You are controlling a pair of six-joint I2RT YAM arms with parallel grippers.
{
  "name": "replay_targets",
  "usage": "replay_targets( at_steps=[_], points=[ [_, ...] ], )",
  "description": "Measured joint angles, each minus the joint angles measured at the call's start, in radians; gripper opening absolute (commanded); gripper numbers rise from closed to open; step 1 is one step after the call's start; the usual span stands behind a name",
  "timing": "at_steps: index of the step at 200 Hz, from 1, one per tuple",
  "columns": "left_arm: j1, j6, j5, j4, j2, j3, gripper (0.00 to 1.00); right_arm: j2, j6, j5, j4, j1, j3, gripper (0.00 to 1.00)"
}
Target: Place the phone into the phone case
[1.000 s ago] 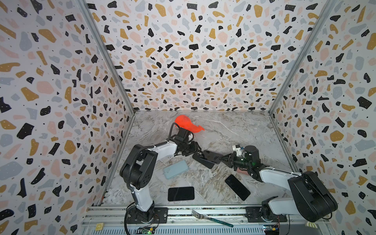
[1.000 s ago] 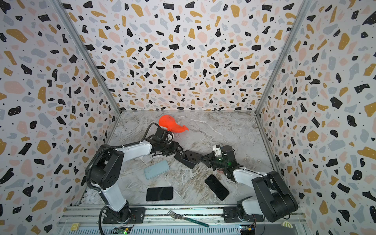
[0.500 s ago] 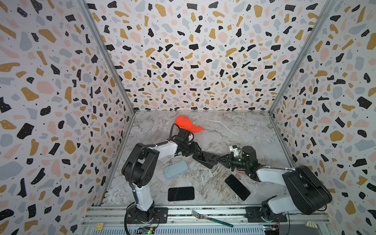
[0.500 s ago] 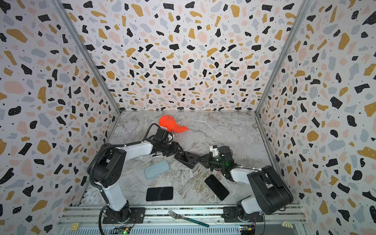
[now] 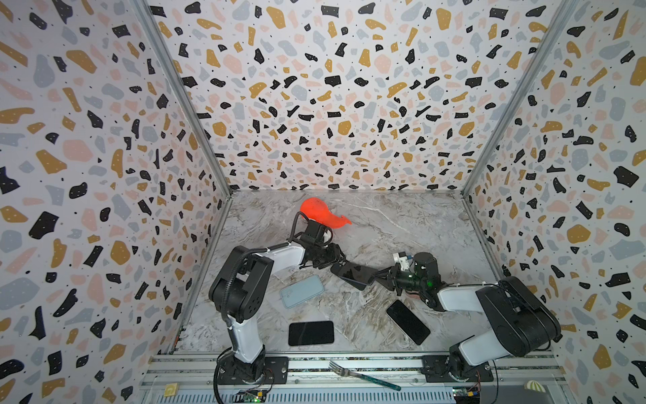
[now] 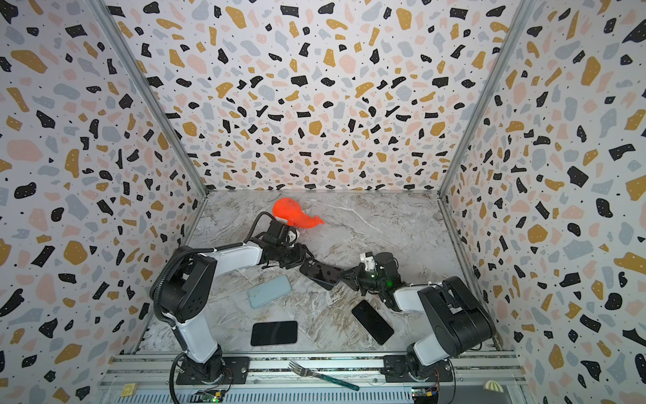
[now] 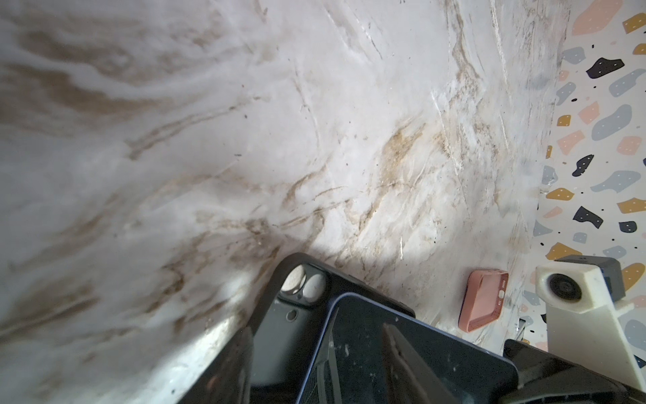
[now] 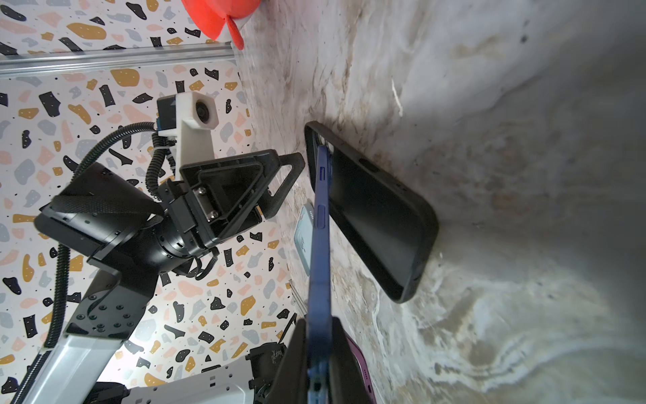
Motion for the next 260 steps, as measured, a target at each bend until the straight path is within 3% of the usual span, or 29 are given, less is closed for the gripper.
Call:
replay_targets(
  at_steps=[158, 260],
  points=[
    [0.000, 0.000, 0.021, 0.044, 0.014, -0.014, 0.56, 0.005, -0.093, 0.039, -0.082, -0.010, 0.027, 0.00],
    [0.003, -0.004, 0.031, 0.069, 0.014, -0.027, 0.55, 0.026, -0.103, 0.085, -0.141, 0.041, 0.085, 0.00]
  ],
)
